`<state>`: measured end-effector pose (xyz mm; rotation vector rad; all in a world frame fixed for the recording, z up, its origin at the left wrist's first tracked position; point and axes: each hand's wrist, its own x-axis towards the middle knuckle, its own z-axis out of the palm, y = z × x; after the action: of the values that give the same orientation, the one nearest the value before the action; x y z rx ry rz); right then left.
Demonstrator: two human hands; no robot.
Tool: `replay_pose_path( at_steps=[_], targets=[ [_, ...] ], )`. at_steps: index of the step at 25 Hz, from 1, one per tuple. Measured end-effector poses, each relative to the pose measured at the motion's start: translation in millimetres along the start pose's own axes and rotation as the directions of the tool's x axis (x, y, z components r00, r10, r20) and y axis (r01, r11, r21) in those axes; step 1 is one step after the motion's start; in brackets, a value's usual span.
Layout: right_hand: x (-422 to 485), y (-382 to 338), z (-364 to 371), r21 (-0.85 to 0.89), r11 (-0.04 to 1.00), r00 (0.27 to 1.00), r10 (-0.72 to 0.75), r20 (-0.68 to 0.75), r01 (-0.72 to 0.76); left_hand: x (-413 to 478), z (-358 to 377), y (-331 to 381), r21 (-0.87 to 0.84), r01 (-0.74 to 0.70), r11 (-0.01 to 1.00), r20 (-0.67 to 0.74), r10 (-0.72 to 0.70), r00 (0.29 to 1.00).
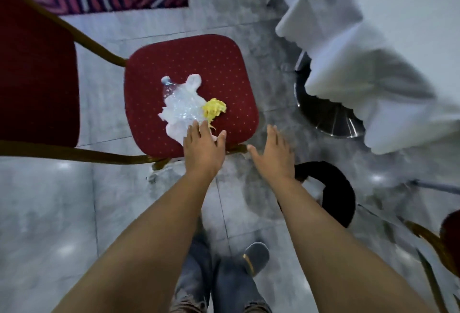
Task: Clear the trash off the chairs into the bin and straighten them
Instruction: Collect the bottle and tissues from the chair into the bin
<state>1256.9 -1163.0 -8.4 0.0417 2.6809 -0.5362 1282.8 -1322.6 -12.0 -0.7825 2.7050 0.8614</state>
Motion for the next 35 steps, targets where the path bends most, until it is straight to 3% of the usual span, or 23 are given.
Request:
replay_pose_path(
  at_steps=[3, 9, 17, 21, 25, 29, 35],
  targets=[
    [19.3, -45.7, 19.8, -0.061, 0.991, 0.993, -0.115, 0.02, 0.116, 28.0, -22.1, -30.1, 0.044, 0.09, 0.995, -0.033, -0.089, 0.996],
    [56.9, -110.9, 73.5, -0.225, 0.941, 0.967, -0.239, 0.088, 0.253, 99.0, -38.9, -68.2, -0.021, 0.247, 0.969, 0.054, -0.246, 0.968],
    [122.3, -148.3, 99.2, -0.256, 0.936, 0.961, -0.195, 0.195, 0.242, 163.1, -25.9, -75.3, -0.118, 0.473, 0.873, 0.157, -0.454, 0.877],
    [130.7, -153.1, 103.9, -0.296, 0.939, 0.972, -0.114, 0.205, 0.173, 167.3, -17.6, -67.9, -0.404, 0.593, 0.696, 0.274, -0.527, 0.805],
    [129.4, -152.5, 109.9, -0.273, 0.944, 0.981, -0.163, 0.103, 0.185, 167.0, -13.3, -61.0, -0.622, 0.615, 0.485, 0.351, -0.529, 0.772],
    [127.6, -148.9, 113.8, -0.213, 0.957, 0.979, -0.182, 0.089, 0.197, 164.9, -12.7, -62.4, -0.761, 0.581, 0.289, 0.408, -0.483, 0.775],
    [111.8, -135.3, 101.0, -0.123, 0.978, 0.984, -0.161, 0.078, 0.17, 145.9, -11.1, -59.3, -0.749, 0.596, 0.289, 0.498, -0.348, 0.794]
  ],
)
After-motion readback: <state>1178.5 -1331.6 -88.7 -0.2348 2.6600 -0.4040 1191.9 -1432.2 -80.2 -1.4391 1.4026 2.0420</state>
